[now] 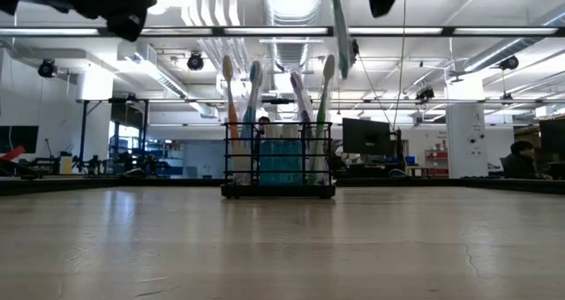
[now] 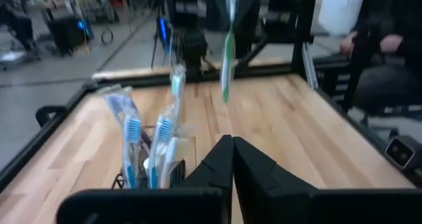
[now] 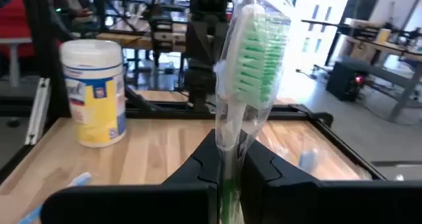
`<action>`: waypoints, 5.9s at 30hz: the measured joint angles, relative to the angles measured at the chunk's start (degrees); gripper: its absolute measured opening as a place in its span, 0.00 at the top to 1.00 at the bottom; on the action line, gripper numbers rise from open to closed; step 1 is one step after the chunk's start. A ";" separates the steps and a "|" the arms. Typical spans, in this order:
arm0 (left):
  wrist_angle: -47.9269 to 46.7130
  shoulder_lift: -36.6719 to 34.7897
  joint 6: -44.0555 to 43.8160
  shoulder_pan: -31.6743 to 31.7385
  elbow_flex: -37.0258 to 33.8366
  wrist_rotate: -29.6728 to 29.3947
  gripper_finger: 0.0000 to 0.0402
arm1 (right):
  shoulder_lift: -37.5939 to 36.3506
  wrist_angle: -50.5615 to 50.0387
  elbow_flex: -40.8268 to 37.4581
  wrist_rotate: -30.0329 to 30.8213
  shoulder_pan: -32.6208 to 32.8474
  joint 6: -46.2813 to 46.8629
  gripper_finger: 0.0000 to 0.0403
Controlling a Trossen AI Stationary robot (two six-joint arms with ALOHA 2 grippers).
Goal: Pick & Place toothbrushing station
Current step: Put the green toothbrush into the black wire organizer, then put the blue toothbrush into the black wire organizer
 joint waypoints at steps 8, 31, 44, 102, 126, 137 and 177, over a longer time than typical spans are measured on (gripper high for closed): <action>2.10 -10.16 -2.09 -0.02 -7.03 0.00 0.98 | 2.81 14.36 -7.37 9.38 -0.28 -3.36 0.96; 2.10 -11.45 -1.95 -0.02 -8.54 0.17 0.94 | 10.56 20.15 -3.96 8.35 -10.06 -6.40 0.96; 1.45 -11.38 -2.67 -0.02 -8.54 0.24 0.94 | 10.37 20.45 -2.97 10.15 -7.43 -10.64 0.96; 1.34 -11.21 -3.39 -0.02 -8.56 0.46 0.94 | 18.74 29.90 -2.74 14.58 -7.10 -6.86 0.47; 1.34 -11.16 -3.56 -0.02 -8.58 0.48 0.94 | 17.10 23.52 -2.89 17.17 -6.39 -4.92 0.90; 1.32 -11.16 -3.56 -0.02 -8.58 0.48 0.94 | 16.13 20.93 -2.54 16.96 -6.15 -4.95 0.98; -6.41 -11.01 -4.74 -0.02 -8.61 0.46 0.94 | -29.98 1.38 -17.85 5.35 7.09 -6.54 0.92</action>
